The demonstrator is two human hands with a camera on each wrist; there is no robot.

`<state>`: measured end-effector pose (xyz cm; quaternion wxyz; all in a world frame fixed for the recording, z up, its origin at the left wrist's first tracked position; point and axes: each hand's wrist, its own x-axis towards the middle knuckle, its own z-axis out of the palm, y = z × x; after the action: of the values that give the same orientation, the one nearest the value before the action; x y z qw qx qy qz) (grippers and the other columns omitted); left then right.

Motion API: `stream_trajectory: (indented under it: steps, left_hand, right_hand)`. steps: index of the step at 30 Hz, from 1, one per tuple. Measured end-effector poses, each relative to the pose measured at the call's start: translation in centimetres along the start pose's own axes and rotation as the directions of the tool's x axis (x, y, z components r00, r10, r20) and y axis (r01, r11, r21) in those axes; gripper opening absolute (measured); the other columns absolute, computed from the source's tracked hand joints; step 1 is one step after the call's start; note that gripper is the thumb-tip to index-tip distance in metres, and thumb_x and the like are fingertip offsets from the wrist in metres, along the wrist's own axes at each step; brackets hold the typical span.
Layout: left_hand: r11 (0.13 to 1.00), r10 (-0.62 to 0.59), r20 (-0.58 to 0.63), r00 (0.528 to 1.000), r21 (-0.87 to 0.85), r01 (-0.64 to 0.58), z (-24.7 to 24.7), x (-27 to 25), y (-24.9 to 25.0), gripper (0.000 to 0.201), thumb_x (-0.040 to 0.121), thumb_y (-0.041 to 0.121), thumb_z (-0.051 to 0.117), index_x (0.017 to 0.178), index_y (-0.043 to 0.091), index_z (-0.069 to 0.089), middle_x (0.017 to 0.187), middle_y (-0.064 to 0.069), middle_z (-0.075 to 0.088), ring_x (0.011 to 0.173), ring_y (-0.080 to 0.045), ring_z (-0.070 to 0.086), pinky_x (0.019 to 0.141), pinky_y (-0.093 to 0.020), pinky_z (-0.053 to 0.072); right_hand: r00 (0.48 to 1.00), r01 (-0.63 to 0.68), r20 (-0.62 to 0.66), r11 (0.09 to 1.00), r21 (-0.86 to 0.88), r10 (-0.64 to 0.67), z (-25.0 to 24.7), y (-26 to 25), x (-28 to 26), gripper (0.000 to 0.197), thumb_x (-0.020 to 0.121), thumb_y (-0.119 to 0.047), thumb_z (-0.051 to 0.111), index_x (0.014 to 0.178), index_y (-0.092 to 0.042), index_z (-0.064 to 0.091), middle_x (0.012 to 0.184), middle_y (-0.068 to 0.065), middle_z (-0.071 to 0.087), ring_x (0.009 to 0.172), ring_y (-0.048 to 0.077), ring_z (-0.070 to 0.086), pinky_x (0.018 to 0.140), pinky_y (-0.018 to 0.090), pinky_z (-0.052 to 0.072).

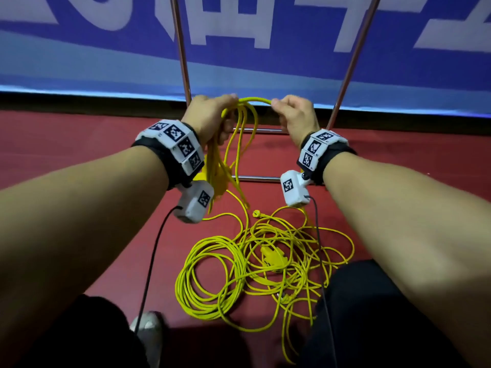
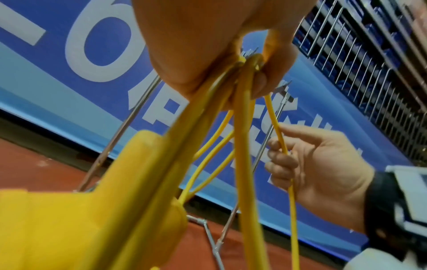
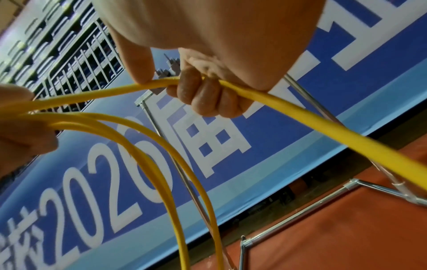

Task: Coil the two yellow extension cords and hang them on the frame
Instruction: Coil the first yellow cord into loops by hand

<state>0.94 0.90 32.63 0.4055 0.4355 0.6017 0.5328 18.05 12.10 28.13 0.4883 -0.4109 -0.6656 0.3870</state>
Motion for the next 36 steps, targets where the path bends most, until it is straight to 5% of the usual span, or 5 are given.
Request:
stream_trajectory:
  steps: [7, 14, 24, 30, 36]
  left_hand:
    - [0.998, -0.008, 0.114, 0.993, 0.067, 0.001, -1.0, -0.5, -1.2, 0.025, 0.103, 0.03, 0.055, 0.091, 0.008, 0.053, 0.047, 0.005, 0.045, 0.038, -0.011, 0.039, 0.042, -0.018, 0.034]
    - [0.996, 0.038, 0.041, 0.998, -0.076, -0.035, 0.0, 0.5, -1.1, 0.04, 0.103, 0.023, 0.053, 0.066, 0.018, 0.039, 0.045, 0.007, 0.031, 0.038, -0.012, 0.024, 0.045, -0.021, 0.02]
    - [0.98, -0.009, -0.15, 0.989, -0.196, -0.021, 2.0, 1.7, -0.5, 0.038, 0.095, 0.029, 0.059, 0.062, 0.012, 0.05, 0.051, -0.003, 0.035, 0.038, -0.015, 0.025, 0.045, -0.019, 0.02]
    - [0.98, 0.037, -0.2, 0.979, -0.182, -0.074, 1.0, 2.0, 0.3, 0.039, 0.094, 0.032, 0.064, 0.061, 0.012, 0.054, 0.05, -0.003, 0.037, 0.038, -0.018, 0.029, 0.042, -0.02, 0.026]
    - [0.973, 0.025, -0.21, 0.977, -0.218, -0.072, -1.1, 1.8, 0.2, 0.037, 0.092, 0.031, 0.065, 0.063, 0.013, 0.051, 0.048, 0.001, 0.033, 0.037, -0.015, 0.026, 0.043, -0.018, 0.023]
  right_hand:
    - [0.99, 0.102, 0.109, 0.981, -0.163, -0.085, 2.0, -0.4, -0.3, 0.034, 0.079, -0.048, 0.066, 0.062, -0.023, 0.05, 0.056, -0.004, 0.045, 0.056, 0.017, 0.039, 0.06, 0.03, 0.034]
    - [0.934, -0.218, 0.276, 0.974, -0.058, 0.225, 1.9, 2.0, -1.6, 0.049, 0.102, -0.046, 0.048, 0.069, -0.011, 0.058, 0.051, 0.003, 0.053, 0.04, 0.013, 0.049, 0.049, 0.023, 0.039]
    - [0.983, -0.116, -0.137, 0.992, 0.051, 0.123, 3.0, -0.9, -0.3, 0.042, 0.076, -0.054, 0.057, 0.054, -0.02, 0.043, 0.043, -0.008, 0.034, 0.049, 0.019, 0.031, 0.053, 0.032, 0.028]
    - [0.989, -0.097, 0.117, 0.995, 0.02, 0.094, 1.6, 0.2, -1.4, 0.038, 0.096, -0.024, 0.064, 0.061, -0.014, 0.053, 0.052, 0.004, 0.048, 0.045, 0.015, 0.043, 0.048, 0.023, 0.037]
    - [0.945, -0.266, 0.158, 0.953, -0.144, 0.288, -1.3, 3.5, -2.2, 0.04, 0.103, -0.038, 0.05, 0.07, -0.015, 0.052, 0.057, 0.002, 0.047, 0.045, 0.013, 0.054, 0.054, 0.025, 0.046]
